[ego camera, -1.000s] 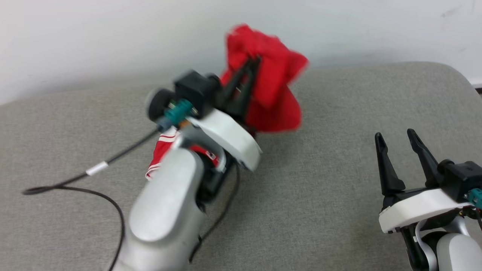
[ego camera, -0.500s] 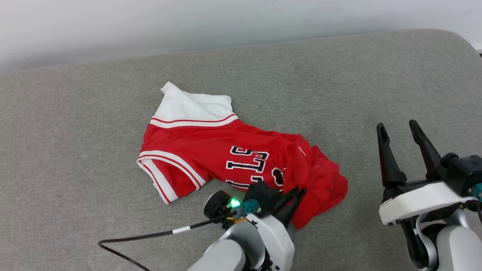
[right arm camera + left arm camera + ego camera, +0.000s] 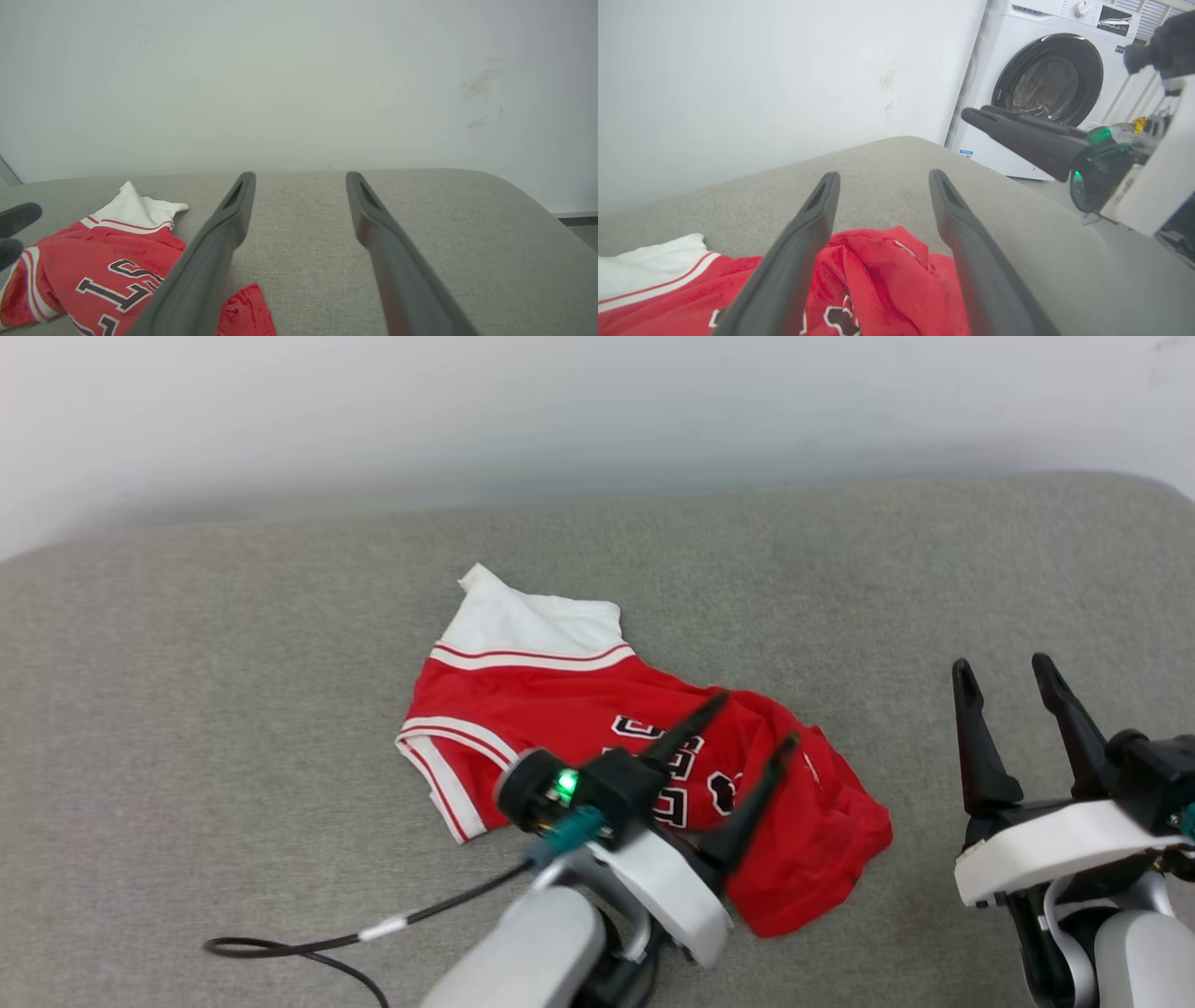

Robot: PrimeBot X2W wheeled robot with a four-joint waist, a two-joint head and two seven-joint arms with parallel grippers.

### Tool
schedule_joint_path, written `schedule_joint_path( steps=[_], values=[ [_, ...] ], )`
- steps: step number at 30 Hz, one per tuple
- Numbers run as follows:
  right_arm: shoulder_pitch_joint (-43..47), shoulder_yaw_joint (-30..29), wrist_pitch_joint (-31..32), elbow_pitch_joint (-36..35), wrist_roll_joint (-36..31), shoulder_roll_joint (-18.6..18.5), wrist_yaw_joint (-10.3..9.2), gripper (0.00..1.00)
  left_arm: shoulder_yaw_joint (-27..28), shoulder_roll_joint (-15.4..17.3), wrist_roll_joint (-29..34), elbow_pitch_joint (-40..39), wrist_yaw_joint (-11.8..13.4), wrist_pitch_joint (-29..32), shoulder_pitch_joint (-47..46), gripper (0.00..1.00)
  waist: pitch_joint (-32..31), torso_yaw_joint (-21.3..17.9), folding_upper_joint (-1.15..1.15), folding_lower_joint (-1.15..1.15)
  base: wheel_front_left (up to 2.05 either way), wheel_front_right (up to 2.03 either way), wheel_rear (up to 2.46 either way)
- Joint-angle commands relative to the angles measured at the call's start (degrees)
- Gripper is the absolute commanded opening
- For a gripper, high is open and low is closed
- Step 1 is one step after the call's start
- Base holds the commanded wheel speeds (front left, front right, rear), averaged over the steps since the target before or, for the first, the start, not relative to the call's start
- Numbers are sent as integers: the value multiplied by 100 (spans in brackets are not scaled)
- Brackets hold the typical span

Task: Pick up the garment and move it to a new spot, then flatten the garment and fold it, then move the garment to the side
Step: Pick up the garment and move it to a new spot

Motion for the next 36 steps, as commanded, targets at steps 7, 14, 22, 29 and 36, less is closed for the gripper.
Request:
schedule_joint_path(
  steps=[7, 14, 22, 29, 36],
  values=[
    [347, -46, 157, -75, -76, 11, -2, 100, 916, 368, -224, -231, 679, -230, 146, 100, -440, 312, 0, 0, 0, 0, 0],
    [636, -13, 303, -116, -92, 10, -2, 100, 1656, 938, -359, -400, 1129, -309, 632, 100, -665, 465, 0, 0, 0, 0, 0],
    [884, 13, 405, -166, -84, 10, -2, 100, 2029, 1516, -474, -741, 1452, -195, 1468, 100, -882, 466, 0, 0, 0, 0, 0],
    [924, 21, 476, -241, -84, 10, -2, 100, 1958, 1565, -462, -984, 1529, -74, 1628, 100, -880, 445, 0, 0, 0, 0, 0],
    [905, 39, 469, -231, -63, 10, -2, 100, 1955, 1588, -486, -1042, 1570, -31, 1641, 100, -884, 379, 0, 0, 0, 0, 0]
  ],
)
